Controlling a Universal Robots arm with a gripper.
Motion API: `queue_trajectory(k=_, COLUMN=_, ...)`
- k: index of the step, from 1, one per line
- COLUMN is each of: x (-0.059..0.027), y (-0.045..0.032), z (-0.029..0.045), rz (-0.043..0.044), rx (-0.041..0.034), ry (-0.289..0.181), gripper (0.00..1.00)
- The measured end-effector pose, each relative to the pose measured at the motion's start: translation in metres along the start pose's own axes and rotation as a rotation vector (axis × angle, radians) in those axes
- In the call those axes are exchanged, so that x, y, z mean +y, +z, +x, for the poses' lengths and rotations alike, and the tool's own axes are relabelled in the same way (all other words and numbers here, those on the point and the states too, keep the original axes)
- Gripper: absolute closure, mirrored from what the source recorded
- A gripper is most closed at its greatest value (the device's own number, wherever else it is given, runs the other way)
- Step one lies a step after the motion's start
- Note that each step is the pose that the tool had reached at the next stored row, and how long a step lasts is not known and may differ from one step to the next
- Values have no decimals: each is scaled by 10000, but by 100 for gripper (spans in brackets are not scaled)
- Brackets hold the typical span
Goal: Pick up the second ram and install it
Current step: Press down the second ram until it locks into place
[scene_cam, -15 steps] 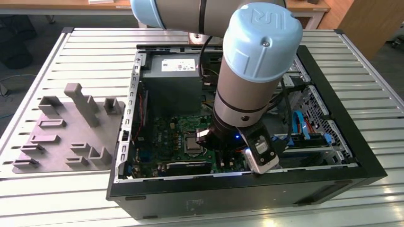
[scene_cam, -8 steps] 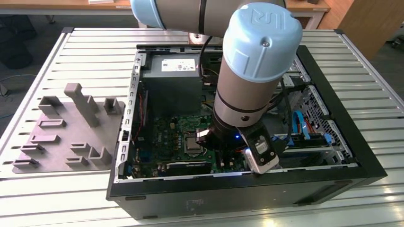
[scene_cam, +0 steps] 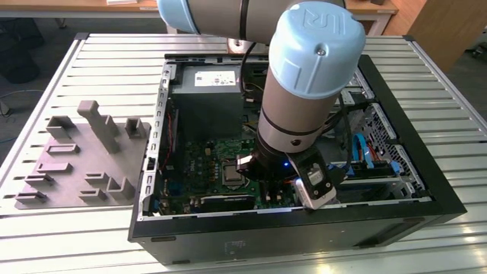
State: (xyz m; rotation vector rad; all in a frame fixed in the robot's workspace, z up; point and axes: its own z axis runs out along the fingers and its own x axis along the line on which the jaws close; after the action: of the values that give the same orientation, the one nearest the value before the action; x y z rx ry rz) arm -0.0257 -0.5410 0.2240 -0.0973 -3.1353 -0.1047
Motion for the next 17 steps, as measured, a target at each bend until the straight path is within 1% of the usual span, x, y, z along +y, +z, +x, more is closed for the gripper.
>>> queue_trajectory(k=6, x=11, y=-183, z=1, rz=6, rx=1, ry=0, gripper=89)
queue_trajectory(k=8, x=14, y=-229, z=1, rz=8, rx=2, ry=0, gripper=89)
queue_trajectory(k=12, x=25, y=-231, z=1, rz=7, rx=2, ry=-2, gripper=89)
queue_trajectory(k=14, x=54, y=-229, z=4, rz=7, rx=1, ry=0, gripper=89)
queue_trajectory(k=17, x=127, y=-220, z=8, rz=6, rx=1, ry=0, gripper=89)
